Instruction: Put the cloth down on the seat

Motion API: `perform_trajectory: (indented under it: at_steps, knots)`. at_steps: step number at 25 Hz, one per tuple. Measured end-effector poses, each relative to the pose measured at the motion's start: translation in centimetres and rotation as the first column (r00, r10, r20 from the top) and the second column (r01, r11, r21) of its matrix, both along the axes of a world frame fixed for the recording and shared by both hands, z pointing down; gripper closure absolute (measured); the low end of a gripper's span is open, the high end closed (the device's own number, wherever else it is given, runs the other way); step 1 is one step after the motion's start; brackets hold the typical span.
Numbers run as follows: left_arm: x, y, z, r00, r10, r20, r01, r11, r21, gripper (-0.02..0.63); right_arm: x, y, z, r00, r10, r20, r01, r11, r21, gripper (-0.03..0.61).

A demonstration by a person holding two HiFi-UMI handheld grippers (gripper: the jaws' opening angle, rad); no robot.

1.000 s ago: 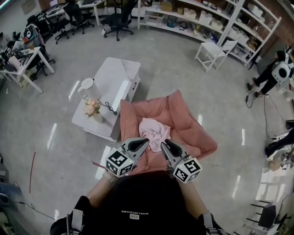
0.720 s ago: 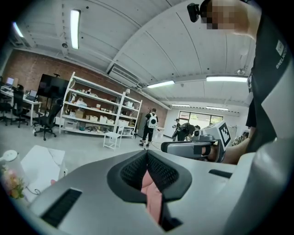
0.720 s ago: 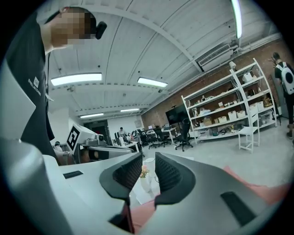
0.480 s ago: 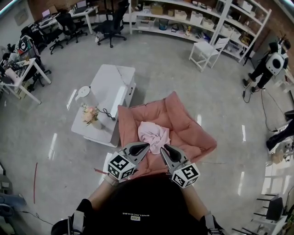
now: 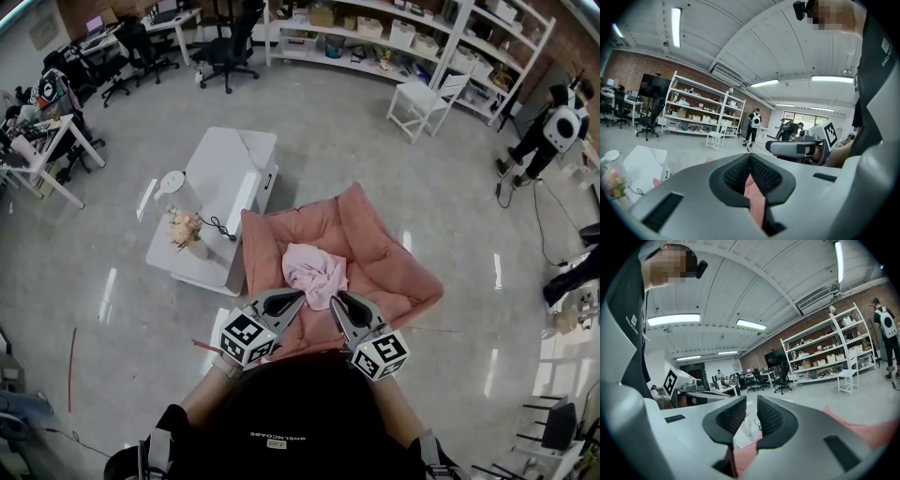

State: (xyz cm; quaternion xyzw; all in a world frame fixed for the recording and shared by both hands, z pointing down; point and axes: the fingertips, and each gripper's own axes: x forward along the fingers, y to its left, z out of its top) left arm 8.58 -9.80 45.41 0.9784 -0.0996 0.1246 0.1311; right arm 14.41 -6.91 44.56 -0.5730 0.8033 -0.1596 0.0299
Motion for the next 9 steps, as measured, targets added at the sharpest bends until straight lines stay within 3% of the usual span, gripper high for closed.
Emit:
perform_trajectory:
  at_steps: [9]
  knots:
    - [-1.6,0.2,0.6,1.000,-0.026,0.007,0.026,0.999,-0.022,0.600,-0.7,0.4,0.4,1.000,0.007,0.017,-0.007,1.000,-0.018,0.488]
